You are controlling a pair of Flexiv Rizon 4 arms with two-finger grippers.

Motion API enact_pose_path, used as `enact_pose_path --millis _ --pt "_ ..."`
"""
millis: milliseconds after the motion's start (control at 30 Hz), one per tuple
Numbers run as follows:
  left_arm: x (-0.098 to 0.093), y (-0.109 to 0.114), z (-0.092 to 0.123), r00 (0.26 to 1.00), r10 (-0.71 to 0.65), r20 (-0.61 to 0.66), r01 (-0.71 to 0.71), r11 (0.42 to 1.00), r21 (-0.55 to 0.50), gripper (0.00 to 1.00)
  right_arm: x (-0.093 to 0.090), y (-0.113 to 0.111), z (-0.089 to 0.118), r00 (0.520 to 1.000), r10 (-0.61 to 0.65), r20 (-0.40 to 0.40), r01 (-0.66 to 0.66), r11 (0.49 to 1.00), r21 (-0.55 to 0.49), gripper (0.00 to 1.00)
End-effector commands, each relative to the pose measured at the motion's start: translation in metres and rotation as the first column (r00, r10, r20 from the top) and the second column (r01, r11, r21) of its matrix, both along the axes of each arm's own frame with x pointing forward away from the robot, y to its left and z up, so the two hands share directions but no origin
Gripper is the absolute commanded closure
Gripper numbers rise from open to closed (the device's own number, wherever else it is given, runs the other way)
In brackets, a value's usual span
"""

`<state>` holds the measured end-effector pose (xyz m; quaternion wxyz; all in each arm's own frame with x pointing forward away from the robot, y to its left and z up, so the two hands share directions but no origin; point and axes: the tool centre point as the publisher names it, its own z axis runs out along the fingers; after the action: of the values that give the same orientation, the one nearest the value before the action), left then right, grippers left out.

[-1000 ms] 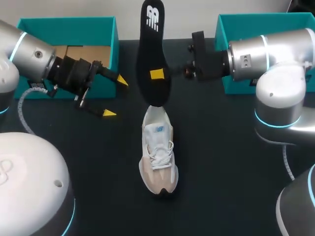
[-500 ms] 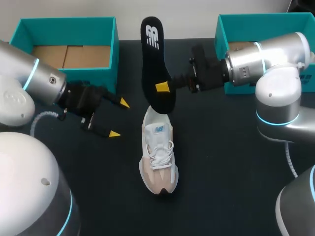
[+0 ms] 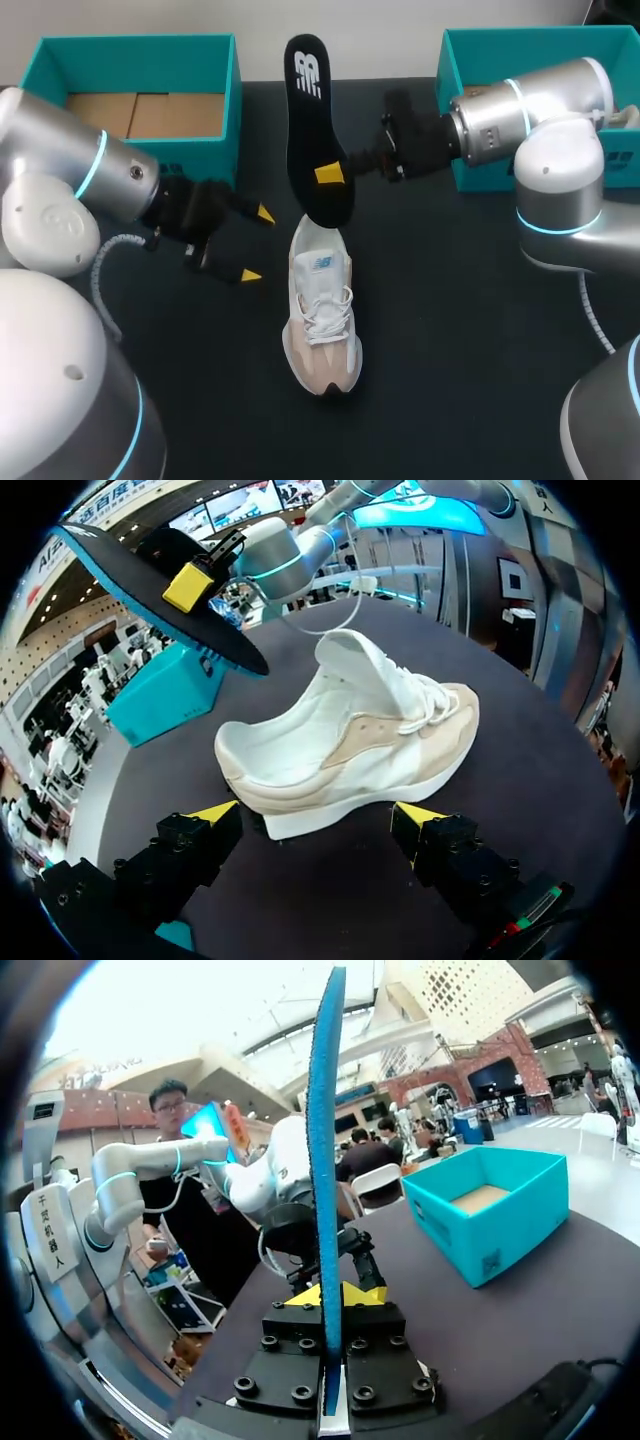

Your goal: Take the shoe out of the shoebox, open the shoe tongue, remove and reinsert the insole, then place the shoe into the shoebox

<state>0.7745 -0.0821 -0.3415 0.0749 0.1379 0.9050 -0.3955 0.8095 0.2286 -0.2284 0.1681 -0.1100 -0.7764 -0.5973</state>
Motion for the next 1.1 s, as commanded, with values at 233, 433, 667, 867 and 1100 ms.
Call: enact_pose_path --millis 233,433,667,867,1100 --pt "0.011 -0.009 -0.004 1.0 0.009 0.01 -0.009 1.0 0.027 0.0 0.01 0.027 -0.027 0.998 0.051 0.037 -0.05 0.999 -0.021 1.0" --pt "0.01 -0.009 -0.005 1.0 0.019 0.007 -0.019 1.0 0.023 0.0 0.006 0.026 -0.041 0.999 0.044 0.026 -0.044 0.999 -0.001 1.0" --pt "0.01 -0.012 -0.007 1.0 0.021 0.001 -0.021 1.0 0.016 0.0 -0.001 0.018 -0.053 1.0 0.003 0.026 -0.004 1.0 0.019 1.0" --pt "0.009 -0.014 -0.007 1.0 0.02 0.0 -0.02 1.0 0.011 0.0 -0.004 0.015 -0.051 1.0 -0.009 -0.013 0.01 1.0 0.023 1.0" --pt "0.008 -0.017 -0.007 1.0 0.025 0.002 -0.025 1.0 0.011 0.0 -0.007 0.018 -0.055 1.0 -0.007 -0.016 0.008 1.0 0.026 1.0"
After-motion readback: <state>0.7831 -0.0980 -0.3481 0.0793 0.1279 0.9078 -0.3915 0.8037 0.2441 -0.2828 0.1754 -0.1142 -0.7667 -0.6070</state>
